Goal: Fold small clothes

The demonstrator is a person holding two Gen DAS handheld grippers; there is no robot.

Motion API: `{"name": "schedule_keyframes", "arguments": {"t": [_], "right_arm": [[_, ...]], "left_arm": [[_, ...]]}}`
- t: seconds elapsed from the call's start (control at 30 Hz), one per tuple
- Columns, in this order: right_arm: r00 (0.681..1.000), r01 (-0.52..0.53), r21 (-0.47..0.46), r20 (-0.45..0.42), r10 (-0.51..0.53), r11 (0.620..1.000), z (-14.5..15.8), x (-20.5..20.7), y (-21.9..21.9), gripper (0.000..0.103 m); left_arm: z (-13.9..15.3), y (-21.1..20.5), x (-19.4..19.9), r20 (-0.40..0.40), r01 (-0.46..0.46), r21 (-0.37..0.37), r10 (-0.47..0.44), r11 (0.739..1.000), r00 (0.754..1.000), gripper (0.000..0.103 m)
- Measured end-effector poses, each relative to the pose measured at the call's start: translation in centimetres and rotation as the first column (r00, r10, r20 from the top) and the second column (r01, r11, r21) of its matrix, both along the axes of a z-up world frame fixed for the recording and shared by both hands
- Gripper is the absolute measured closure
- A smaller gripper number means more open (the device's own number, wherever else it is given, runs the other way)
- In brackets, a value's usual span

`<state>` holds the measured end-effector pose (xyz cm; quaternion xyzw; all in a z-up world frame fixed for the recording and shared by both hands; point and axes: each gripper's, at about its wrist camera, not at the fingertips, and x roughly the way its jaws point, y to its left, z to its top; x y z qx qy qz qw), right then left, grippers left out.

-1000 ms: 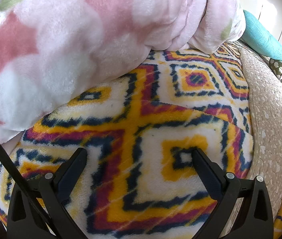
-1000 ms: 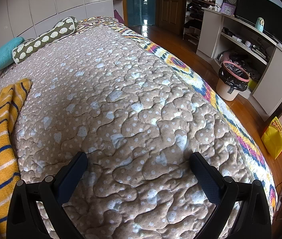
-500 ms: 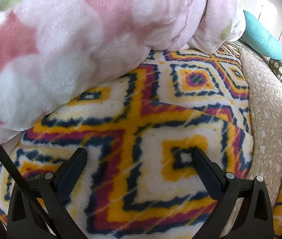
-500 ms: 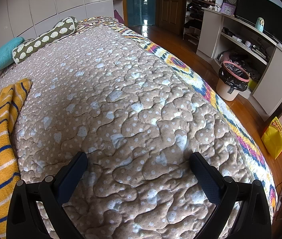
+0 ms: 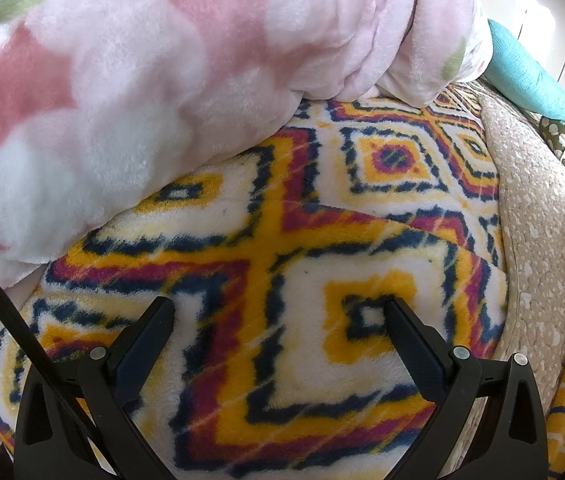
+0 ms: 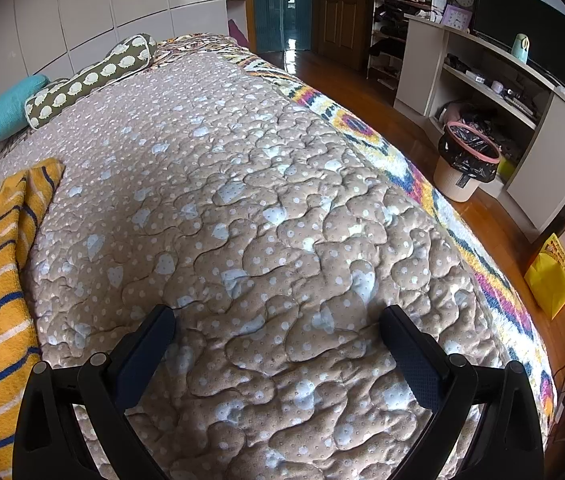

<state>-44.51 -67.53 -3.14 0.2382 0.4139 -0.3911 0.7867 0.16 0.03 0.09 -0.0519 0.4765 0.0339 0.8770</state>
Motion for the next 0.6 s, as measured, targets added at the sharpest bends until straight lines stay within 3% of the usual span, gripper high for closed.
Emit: {"name": "schedule_keyframes", "arguments": {"t": [0.17, 0.3, 0.37, 0.47, 0.53, 0.6], "right_arm": [[1.0, -0.008, 0.052, -0.017, 0.009, 0.999, 0.0, 0.3, -0.7, 0.0], [0.999, -0.005, 0.029, -0.04, 0.007, 1.0, 0.8, 0.3, -0.4, 0.001], [0.999, -0.01, -0.028, -0.054, 0.009, 1.0, 2.2, 0.1, 0.5, 0.012], [0.999, -0.039, -0.172, -0.015, 0.037, 0.984, 6.5, -1.2, 3.4, 0.011], [0.997, -0.072, -0.256, 0.008, 0.077, 0.964, 9.0, -1.7, 5.9, 0.011], [0.99, -0.12, -0.32, 0.028, 0.136, 0.94, 10.9, -1.8, 8.7, 0.01]], "left_arm": [[1.0, -1.0, -0.2, 0.019, -0.004, 0.084, 0.003, 0.996, 1.0, 0.0], [4.9, -1.1, -3.8, 0.169, -0.043, 0.186, 0.011, 0.982, 0.986, 0.0], [7.6, -1.2, -6.2, 0.253, -0.057, 0.227, -0.002, 0.972, 0.968, 0.0], [12.2, -2.1, -10.9, 0.391, -0.071, 0.276, -0.045, 0.959, 0.919, 0.0], [14.4, -3.2, -13.8, 0.434, -0.043, 0.277, -0.085, 0.96, 0.897, 0.0], [15.4, -4.3, -15.5, 0.411, 0.019, 0.243, -0.12, 0.97, 0.903, 0.0]]}}
